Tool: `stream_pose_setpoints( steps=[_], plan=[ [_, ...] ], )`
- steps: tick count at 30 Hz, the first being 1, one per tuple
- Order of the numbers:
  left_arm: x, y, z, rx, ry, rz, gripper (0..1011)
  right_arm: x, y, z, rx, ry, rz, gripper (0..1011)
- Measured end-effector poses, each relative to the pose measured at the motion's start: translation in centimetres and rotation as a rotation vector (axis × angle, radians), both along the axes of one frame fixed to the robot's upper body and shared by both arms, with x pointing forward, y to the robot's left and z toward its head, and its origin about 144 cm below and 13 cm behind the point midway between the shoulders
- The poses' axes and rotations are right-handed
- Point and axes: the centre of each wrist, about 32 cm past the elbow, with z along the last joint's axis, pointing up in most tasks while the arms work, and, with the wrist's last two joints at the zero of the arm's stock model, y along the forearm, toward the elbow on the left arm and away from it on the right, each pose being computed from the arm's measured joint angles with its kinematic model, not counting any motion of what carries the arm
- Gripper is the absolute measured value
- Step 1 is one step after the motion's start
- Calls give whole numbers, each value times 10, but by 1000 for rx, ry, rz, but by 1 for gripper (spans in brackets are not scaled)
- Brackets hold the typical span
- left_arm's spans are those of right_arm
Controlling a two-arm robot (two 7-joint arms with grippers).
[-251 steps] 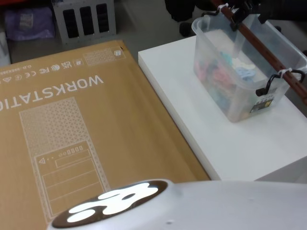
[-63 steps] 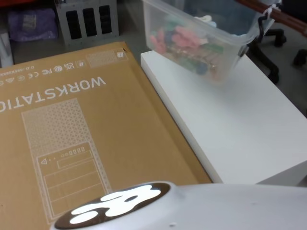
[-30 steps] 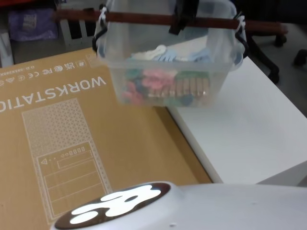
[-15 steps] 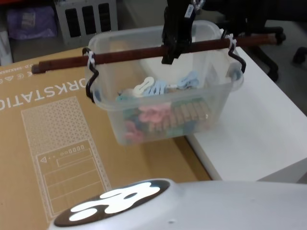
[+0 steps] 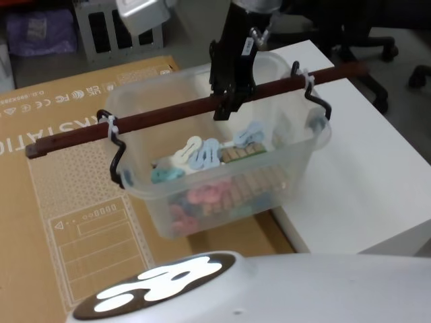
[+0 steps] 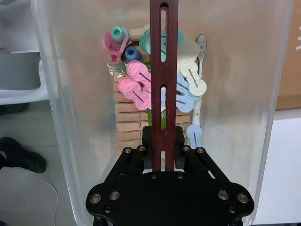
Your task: Use one hand to grasp the basket and place it at the designated location.
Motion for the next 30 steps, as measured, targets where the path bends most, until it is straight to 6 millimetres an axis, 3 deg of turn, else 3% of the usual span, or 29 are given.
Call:
stream_pose_setpoints(
  steps=[23, 30],
  plan=[
    [0, 0, 0, 0, 0, 0, 0, -10, 28, -19, 65, 5, 59, 237],
    [0, 0, 0, 0, 0, 0, 0, -32, 38, -37, 80, -77, 90, 238]
  ],
)
